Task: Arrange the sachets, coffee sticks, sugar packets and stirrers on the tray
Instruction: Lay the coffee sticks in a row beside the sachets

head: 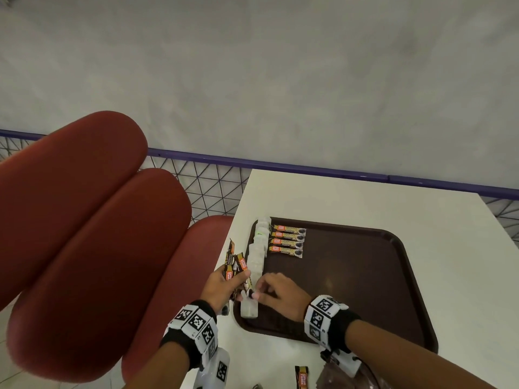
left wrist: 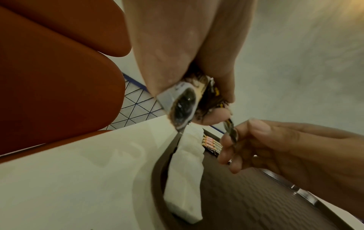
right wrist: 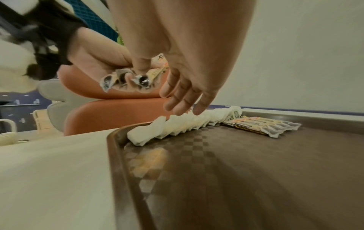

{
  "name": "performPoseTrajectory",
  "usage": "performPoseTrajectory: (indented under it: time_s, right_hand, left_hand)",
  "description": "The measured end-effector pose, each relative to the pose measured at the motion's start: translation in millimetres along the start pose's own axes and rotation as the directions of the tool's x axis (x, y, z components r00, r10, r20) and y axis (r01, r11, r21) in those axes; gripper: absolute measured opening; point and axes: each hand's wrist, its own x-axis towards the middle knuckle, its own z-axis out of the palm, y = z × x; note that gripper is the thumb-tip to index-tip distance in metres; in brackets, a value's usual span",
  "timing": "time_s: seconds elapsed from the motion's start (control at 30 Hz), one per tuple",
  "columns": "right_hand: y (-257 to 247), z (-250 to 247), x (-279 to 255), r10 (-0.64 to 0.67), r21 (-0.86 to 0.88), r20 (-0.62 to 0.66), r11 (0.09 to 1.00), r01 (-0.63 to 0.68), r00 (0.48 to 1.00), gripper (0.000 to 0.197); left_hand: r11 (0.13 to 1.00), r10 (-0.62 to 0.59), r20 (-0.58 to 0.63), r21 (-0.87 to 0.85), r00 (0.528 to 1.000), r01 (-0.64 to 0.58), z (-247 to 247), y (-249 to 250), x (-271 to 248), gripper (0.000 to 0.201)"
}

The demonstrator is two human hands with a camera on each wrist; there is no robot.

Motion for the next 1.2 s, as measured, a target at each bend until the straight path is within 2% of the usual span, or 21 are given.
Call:
performPoseTrajectory:
  time_s: [0.1, 0.23, 0.4, 0.53, 0.6, 0.7, 0.8, 0.87, 1.0, 1.13, 1.2]
  right_hand:
    - [-3, 2, -2, 0.028, 0.06, 0.026, 0.998, -0.03, 0.999, 0.028]
    - [1, -4, -4, 0.084, 0.207, 0.014, 0.975, -0.085, 0.996, 0.009]
    - [17, -13, -7, 0.156, 0.267, -0.021, 0.953, -0.145, 0.988, 0.023]
    - [26, -19, -7, 0.224, 0.41, -0.108, 0.897, -0.162, 0.969, 0.022]
    - [31, -22, -4, 0.277, 0.517, -0.15, 0.84, -0.163, 0.949, 0.021]
    - [45, -32, 2, 0.419, 0.591, -0.237, 0.778, -0.212, 0.877, 0.026]
    - [62, -40, 5, 0.479, 0.514, -0.307, 0.811, -0.281, 0.823, 0.028]
    - [68, -46, 6, 0.51, 0.425, -0.286, 0.826, -0.369, 0.811, 0.024]
    - [72, -55, 13, 0.552, 0.22, -0.229, 0.832, -0.51, 0.802, 0.003]
    - [74, -56, 23, 0.585, 0.141, -0.234, 0.811, -0.568, 0.776, 0.003]
    - [73, -53, 25, 0.582, 0.14, -0.29, 0.811, -0.568, 0.759, 0.016]
  left_hand:
    - [1.0, 0.002, 0.021, -0.015, 1.0, -0.002, 7, 0, 2, 0.024]
    - [1.0, 0.007, 0.063, -0.002, 0.998, -0.007, 15, 2, 4, 0.021]
    - [0.999, -0.033, 0.051, 0.035, 0.998, 0.031, 17, 0, 11, 0.02]
    - [0.997, -0.059, 0.079, -0.041, 0.995, 0.062, 23, 2, 8, 0.019]
    - [0.996, -0.077, 0.096, -0.046, 0.992, 0.081, 23, 2, 5, 0.019]
    - [0.995, -0.097, 0.081, -0.017, 0.992, 0.099, 14, -3, 6, 0.021]
    - [0.994, -0.096, 0.053, -0.043, 0.994, 0.099, 2, -9, 7, 0.021]
    - [0.993, -0.097, 0.029, -0.066, 0.995, 0.099, -4, -10, 5, 0.02]
    - [0.992, -0.1, -0.006, -0.079, 0.995, 0.099, -13, -11, 4, 0.022]
    - [0.987, -0.122, -0.047, -0.111, 0.991, 0.116, -19, -15, 5, 0.021]
    - [0.986, -0.124, -0.048, -0.117, 0.991, 0.118, -21, -16, 5, 0.019]
